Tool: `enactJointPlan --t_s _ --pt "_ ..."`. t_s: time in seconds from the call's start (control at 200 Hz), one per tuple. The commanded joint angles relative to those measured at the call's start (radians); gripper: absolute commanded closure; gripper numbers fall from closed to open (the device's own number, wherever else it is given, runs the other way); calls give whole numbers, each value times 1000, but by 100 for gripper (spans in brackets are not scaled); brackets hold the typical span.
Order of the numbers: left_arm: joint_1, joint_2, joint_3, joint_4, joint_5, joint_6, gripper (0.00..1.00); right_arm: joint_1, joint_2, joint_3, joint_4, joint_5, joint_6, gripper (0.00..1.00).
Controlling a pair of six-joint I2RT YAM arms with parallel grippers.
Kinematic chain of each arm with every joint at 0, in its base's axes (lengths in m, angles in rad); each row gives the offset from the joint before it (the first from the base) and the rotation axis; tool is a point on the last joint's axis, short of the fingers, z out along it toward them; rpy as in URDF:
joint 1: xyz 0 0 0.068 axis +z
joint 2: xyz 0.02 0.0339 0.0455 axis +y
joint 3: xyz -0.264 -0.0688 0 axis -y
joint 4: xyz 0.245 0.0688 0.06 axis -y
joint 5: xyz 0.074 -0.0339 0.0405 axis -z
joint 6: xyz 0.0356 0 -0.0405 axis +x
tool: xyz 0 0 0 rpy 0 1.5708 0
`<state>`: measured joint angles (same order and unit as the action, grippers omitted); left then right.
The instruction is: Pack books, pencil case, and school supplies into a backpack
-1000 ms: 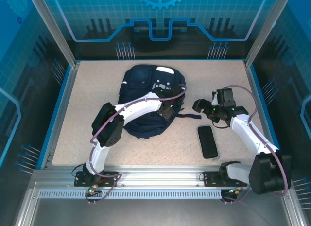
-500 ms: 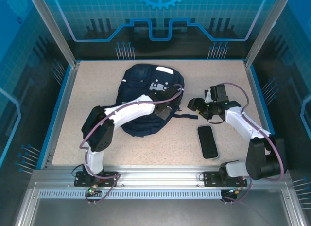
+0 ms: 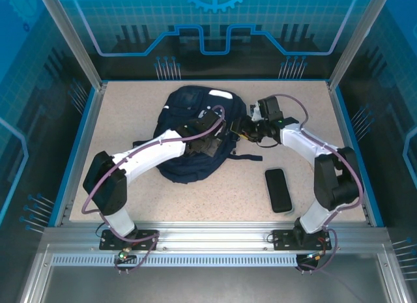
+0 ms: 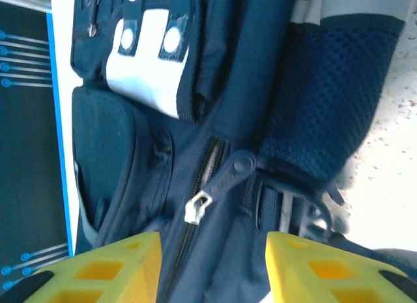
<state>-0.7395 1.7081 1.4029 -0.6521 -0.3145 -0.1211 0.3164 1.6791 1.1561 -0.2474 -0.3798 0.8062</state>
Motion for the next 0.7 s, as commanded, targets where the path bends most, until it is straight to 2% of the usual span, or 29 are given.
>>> enactJointPlan --t_s 0.0,0.07,0.17,0.25,0.32,0.49,0.695 --pt "14 -52 0 48 8 -31 100 16 62 71 13 -4 37 55" --pt "14 -53 -1 48 8 -30 100 19 100 109 -16 23 22 54" --pt "15 -57 -2 48 11 -32 100 19 142 147 -37 34 -38 46" --pt "14 -59 -4 48 13 -34 100 20 175 176 -39 -5 -115 40" --pt "15 -61 -8 50 14 -33 100 14 207 199 -39 -87 -181 37" --pt "15 -62 -16 49 11 -32 100 -4 252 229 -69 -248 -318 37" --pt "15 -58 -21 51 9 -35 100 -19 173 154 -79 -268 -374 44"
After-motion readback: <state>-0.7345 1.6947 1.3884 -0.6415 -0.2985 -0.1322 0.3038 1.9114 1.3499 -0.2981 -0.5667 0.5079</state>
